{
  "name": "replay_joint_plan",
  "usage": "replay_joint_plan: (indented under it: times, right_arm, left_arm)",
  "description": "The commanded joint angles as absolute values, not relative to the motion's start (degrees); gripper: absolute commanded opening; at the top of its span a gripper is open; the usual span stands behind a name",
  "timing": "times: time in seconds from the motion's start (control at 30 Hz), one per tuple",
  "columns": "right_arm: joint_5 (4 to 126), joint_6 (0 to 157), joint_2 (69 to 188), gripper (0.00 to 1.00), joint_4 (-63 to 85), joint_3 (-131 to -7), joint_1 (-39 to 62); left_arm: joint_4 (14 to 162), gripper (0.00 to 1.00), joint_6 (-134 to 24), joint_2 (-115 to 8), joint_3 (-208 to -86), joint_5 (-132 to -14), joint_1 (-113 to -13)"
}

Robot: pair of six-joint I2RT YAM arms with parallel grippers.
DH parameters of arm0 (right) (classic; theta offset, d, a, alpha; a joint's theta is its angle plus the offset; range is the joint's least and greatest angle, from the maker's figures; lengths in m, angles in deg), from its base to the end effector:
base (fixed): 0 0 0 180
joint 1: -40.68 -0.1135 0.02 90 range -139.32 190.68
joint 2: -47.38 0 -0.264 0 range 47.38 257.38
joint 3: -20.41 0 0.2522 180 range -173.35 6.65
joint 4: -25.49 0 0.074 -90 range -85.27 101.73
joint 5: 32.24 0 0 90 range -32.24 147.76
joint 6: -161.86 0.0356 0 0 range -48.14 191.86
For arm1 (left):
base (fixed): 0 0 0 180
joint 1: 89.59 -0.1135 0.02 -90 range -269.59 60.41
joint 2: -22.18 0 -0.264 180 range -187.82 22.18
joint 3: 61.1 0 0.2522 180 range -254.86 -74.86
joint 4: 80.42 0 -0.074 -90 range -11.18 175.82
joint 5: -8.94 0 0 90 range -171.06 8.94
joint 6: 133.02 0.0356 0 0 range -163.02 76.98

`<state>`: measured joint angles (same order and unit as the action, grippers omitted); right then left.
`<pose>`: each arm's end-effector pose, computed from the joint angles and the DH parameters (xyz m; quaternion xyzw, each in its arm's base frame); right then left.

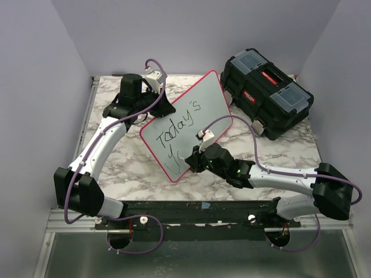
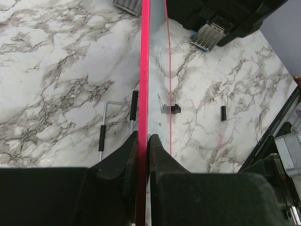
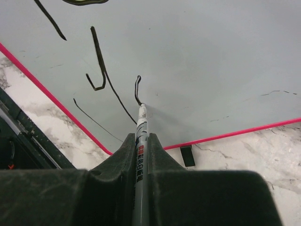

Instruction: Write a sentence on the whiteboard

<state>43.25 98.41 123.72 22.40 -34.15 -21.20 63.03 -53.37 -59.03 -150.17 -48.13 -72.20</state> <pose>0.1447 0.2518 0.2308 -0.1889 0.8172 0.2961 0.4569 0.3002 -0.1143 0.3590 0.1949 0.8145 -0.3539 0.4163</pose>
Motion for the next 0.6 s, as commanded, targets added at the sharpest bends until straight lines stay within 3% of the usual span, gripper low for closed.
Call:
replay_joint_plan:
  times: [0.0,0.57]
  right_arm:
    - [37.11,98.79,123.54,0.01,20.6,-34.16,-20.93]
    - [35.18,96.22,126.11,0.01,20.19,-41.48,-20.96]
  left_arm:
    - [61.18,0.0,-49.09,-59.04,-149.31,-50.07,-70.96]
    - [61.22,0.0,-49.16,-58.99,-149.31,-50.11,-70.96]
